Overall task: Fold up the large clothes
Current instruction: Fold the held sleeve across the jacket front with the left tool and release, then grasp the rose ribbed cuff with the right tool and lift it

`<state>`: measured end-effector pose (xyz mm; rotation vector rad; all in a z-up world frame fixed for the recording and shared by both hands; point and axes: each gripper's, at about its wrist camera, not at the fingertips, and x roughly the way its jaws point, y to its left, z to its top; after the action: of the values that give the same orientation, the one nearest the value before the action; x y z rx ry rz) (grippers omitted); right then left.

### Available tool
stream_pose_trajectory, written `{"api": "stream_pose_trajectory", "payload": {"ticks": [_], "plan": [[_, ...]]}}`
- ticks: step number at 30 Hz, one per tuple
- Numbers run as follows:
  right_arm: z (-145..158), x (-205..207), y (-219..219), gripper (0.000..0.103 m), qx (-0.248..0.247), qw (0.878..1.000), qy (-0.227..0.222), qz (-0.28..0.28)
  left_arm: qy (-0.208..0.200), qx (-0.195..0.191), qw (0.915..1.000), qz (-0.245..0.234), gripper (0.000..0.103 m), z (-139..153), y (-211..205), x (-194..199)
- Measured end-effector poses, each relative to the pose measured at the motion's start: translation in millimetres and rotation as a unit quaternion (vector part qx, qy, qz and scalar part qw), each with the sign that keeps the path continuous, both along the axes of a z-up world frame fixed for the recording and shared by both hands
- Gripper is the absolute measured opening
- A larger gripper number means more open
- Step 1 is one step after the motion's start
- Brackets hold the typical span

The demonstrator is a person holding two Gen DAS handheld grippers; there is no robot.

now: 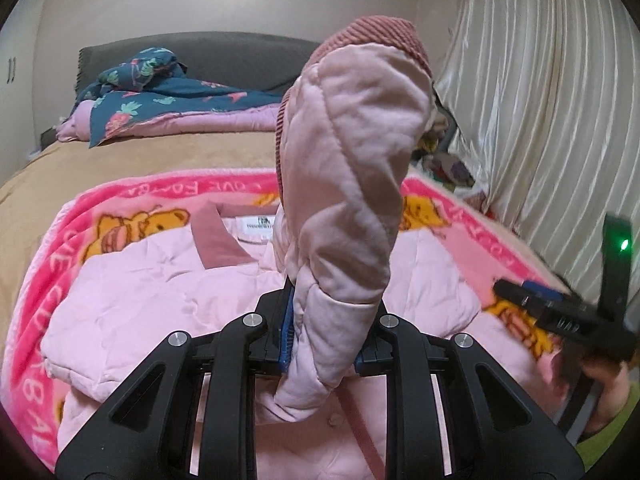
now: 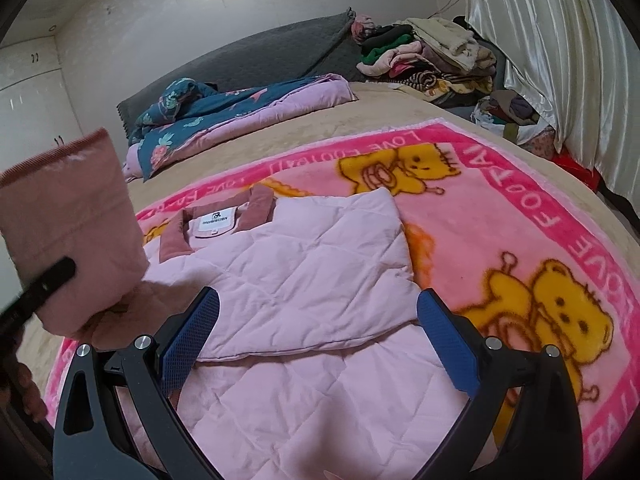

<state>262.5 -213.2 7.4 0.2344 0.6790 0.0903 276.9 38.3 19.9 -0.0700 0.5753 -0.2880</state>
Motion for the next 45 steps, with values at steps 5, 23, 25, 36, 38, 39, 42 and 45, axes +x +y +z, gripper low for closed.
{"api": "stream_pose_trajectory", "payload": {"ticks": [5, 23, 25, 36, 38, 39, 42, 45], "plan": [[-3, 1, -2, 0.099, -0.008, 1.0, 0.001, -0.007, 0.017, 0.033, 0.9992, -0.013, 0.016, -16, -16, 4], [-1, 0, -25, 0.099, 0.01, 1.0, 0.01, -0.024, 0.063, 0.167, 0.9789, -0.098, 0.09, -51, -88, -21], [3, -2, -27, 0.099, 0.01, 1.0, 0.007, -0.023, 0.049, 0.154, 0.982, -0.099, 0.093, -39, -82, -25], [2, 0, 1, 0.099, 0.015, 0.999, 0.034, 0.027, 0.041, 0.068, 0.9964, -0.028, 0.094, -3, -7, -3], [-7, 2, 14, 0.099, 0.024, 0.997, 0.05, 0.049, 0.044, 0.056, 0.9974, 0.008, 0.094, -2, 17, 6], [-9, 3, 18, 0.099, 0.027, 0.997, 0.055, 0.054, 0.046, 0.052, 0.9973, 0.022, 0.094, -2, 26, 9], [-22, 6, 38, 0.099, 0.04, 0.993, 0.076, 0.08, 0.047, 0.042, 0.996, 0.063, 0.094, 1, 58, 17], [-35, 11, 55, 0.099, 0.046, 0.99, 0.095, 0.092, 0.045, 0.039, 0.9928, 0.104, 0.093, 4, 87, 21]]}}
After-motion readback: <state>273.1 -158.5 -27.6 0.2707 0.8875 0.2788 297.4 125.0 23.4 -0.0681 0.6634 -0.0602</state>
